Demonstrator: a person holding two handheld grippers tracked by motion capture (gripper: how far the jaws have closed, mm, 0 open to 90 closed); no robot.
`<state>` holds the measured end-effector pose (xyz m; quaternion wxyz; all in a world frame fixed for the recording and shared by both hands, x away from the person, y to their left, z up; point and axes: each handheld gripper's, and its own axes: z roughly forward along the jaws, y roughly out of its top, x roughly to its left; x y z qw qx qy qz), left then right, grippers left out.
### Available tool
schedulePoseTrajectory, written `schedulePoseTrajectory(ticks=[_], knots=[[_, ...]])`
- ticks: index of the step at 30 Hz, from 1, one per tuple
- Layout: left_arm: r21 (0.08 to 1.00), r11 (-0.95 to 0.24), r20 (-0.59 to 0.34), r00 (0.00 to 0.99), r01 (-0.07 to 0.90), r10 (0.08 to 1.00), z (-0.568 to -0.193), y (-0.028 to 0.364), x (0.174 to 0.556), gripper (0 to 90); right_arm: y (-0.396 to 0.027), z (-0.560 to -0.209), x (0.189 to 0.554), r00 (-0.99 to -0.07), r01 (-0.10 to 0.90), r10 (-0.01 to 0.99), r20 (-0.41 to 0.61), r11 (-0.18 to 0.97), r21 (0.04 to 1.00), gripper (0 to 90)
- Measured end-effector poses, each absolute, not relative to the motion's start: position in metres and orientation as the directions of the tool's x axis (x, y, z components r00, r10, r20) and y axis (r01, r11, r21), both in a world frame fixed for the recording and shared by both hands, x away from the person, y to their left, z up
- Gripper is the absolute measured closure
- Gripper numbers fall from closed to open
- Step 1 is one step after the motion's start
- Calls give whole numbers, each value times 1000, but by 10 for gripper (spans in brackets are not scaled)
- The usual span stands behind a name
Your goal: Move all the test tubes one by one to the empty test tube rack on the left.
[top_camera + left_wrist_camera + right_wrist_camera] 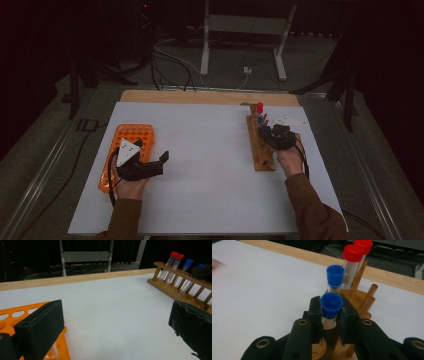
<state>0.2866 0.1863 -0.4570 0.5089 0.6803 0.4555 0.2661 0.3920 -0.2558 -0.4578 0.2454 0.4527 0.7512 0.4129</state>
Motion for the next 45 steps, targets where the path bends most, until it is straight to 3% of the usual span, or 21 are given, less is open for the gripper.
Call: schedulePoseTrajectory(ticks=[14,34,45], knots=[[932,-68,-106,447,356,888,-459,185,287,8,-254,-456,391,-461,468,887,-17,260,845,767],[929,-78,-100,449,361,888,-460,184,288,8,-257,-405,374,-486,368,874,-24,229,901,766],[938,-90,-84,473,334,877,-460,177,289,8,-242,-401,363,-559,345,828,-31,267,900,765]])
